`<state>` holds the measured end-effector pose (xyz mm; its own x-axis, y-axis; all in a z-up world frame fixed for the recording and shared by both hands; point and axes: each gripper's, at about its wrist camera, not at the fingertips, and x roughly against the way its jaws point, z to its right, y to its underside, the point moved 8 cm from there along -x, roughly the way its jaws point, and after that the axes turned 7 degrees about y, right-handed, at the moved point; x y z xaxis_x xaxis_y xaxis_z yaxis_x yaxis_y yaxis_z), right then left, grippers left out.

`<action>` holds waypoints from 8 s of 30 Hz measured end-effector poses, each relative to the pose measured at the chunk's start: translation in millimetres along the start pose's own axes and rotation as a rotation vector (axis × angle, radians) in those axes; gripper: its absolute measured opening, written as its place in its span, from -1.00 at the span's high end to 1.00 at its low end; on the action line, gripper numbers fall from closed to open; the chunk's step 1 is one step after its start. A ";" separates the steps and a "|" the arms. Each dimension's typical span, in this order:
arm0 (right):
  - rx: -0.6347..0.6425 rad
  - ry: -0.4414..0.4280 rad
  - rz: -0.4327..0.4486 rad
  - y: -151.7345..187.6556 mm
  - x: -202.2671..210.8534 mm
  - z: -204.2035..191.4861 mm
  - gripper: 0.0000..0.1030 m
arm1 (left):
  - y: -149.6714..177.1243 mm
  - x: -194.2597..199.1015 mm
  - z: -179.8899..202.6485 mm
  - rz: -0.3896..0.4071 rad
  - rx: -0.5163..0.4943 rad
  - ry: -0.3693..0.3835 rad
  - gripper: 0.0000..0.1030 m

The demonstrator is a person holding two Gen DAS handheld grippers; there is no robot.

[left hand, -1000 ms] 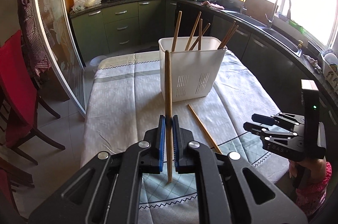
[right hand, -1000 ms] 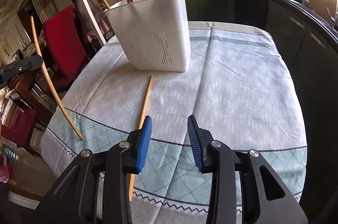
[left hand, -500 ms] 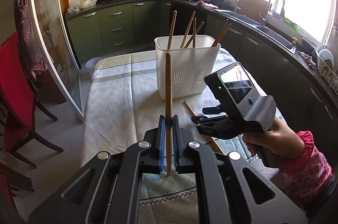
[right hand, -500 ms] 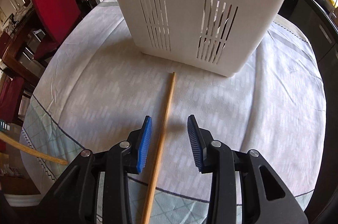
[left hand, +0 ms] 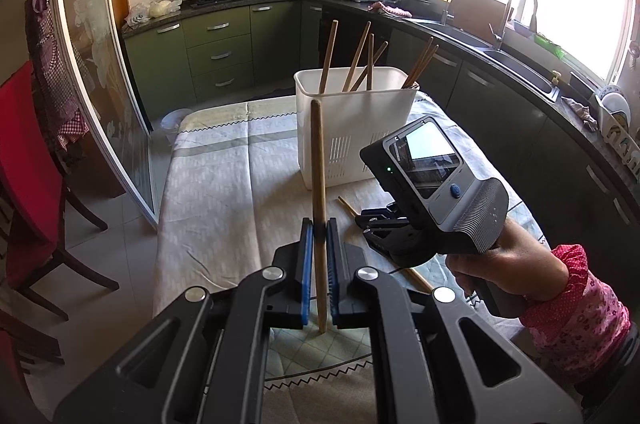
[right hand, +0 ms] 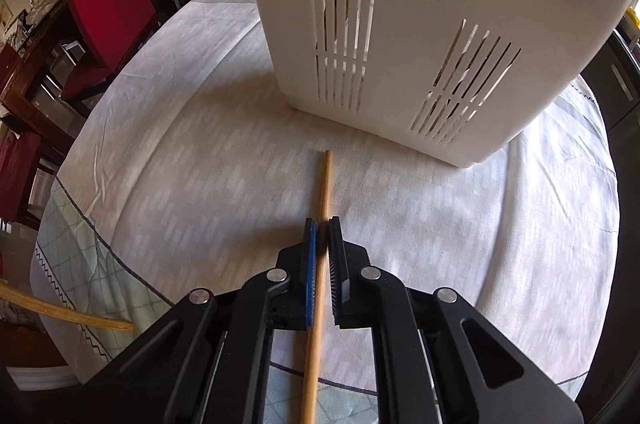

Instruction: Organize utensils

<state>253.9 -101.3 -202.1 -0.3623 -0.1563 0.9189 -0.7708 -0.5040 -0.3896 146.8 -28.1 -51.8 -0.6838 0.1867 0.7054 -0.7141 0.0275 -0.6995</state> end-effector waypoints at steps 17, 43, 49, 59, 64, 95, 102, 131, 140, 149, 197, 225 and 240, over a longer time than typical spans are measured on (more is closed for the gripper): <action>-0.076 -0.055 0.430 21.5 187.1 31.7 0.87 | 0.6 0.7 0.7 -0.002 -0.011 -0.014 0.87; -0.111 -0.057 0.520 77.1 241.8 54.9 0.87 | -0.8 5.2 4.6 0.011 -0.032 -0.009 0.87; -0.106 -0.064 0.537 70.1 249.8 54.5 0.87 | -7.2 9.0 6.9 0.022 -0.034 -0.006 0.87; -0.087 -0.076 0.596 38.4 284.8 57.0 0.87 | -45.7 26.7 19.6 0.054 -0.034 0.041 0.87; -0.076 -0.066 0.628 21.9 302.5 60.0 0.87 | -78.2 39.5 28.1 0.094 -0.054 0.047 0.87; -0.132 -0.050 0.621 27.4 303.2 103.4 0.87 | -221.3 -41.5 24.8 0.193 -0.046 -0.067 0.87; -0.132 -0.063 0.651 10.0 318.9 100.3 0.87 | -203.1 -67.1 9.6 0.129 -0.010 -0.038 0.80; -0.278 -0.008 0.600 -153.0 221.5 123.6 0.87 | -2.0 69.8 -50.7 0.347 0.132 -0.032 -0.28; -0.220 0.054 0.531 -127.1 166.7 99.5 0.59 | 17.5 67.0 -40.3 0.394 0.120 -0.065 -0.67; -0.184 0.069 0.693 -50.5 236.7 76.1 0.35 | 20.8 66.3 -29.7 0.413 0.130 -0.027 -0.78; -0.306 0.204 0.788 217.9 291.0 60.2 -0.91 | 72.7 107.2 34.8 0.431 0.026 -0.022 -0.86; -0.293 0.186 0.781 214.3 286.3 54.0 -0.91 | 74.2 105.7 33.6 0.432 0.024 -0.028 -0.86; -0.291 0.184 0.780 213.9 285.5 52.5 -0.91 | 75.3 105.4 32.7 0.431 0.025 -0.032 -0.86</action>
<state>13.1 -298.3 -19.8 -0.9056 -0.2147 0.3657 -0.3599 -0.0671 -0.9306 16.0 -38.5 -26.4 -0.9243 0.1449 0.3530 -0.3655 -0.0704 -0.9281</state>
